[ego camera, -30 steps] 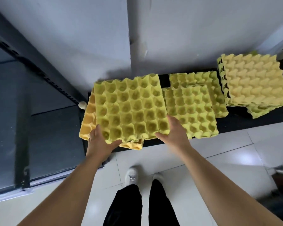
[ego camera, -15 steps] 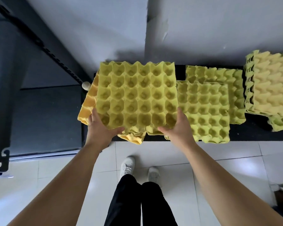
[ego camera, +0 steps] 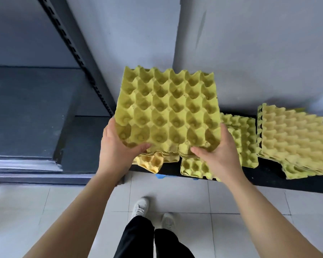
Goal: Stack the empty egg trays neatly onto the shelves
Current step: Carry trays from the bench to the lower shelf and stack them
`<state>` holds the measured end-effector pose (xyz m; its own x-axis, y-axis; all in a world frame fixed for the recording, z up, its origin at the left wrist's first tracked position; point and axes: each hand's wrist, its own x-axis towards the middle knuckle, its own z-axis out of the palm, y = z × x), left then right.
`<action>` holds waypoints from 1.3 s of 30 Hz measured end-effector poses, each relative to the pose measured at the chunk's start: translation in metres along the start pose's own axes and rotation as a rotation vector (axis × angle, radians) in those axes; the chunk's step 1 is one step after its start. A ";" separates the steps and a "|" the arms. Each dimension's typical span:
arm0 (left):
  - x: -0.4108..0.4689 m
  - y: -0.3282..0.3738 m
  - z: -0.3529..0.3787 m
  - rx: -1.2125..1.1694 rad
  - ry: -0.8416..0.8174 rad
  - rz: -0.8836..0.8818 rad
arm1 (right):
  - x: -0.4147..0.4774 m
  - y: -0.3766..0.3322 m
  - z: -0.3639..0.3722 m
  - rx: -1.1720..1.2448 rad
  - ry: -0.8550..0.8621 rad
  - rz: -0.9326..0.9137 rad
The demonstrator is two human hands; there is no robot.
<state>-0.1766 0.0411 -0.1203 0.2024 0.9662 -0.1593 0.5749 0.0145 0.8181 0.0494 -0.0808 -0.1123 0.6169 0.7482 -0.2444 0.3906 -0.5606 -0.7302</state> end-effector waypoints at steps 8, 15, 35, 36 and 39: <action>-0.065 0.041 -0.076 -0.092 0.170 0.094 | -0.059 -0.075 -0.041 -0.018 0.021 -0.220; -0.101 0.003 -0.164 -0.152 0.326 0.077 | -0.107 -0.151 0.002 -0.062 -0.050 -0.371; -0.129 -0.214 -0.500 -0.099 0.494 -0.024 | -0.264 -0.355 0.307 -0.004 -0.292 -0.445; -0.123 -0.222 -0.511 -0.104 0.497 -0.030 | -0.264 -0.364 0.320 -0.001 -0.299 -0.448; -0.103 -0.242 -0.540 -0.130 0.500 -0.056 | -0.259 -0.390 0.357 0.000 -0.303 -0.456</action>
<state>-0.7645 0.0774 -0.0037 -0.2473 0.9675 0.0523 0.4646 0.0710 0.8827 -0.5066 0.0702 0.0080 0.1606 0.9841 -0.0754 0.5726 -0.1551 -0.8050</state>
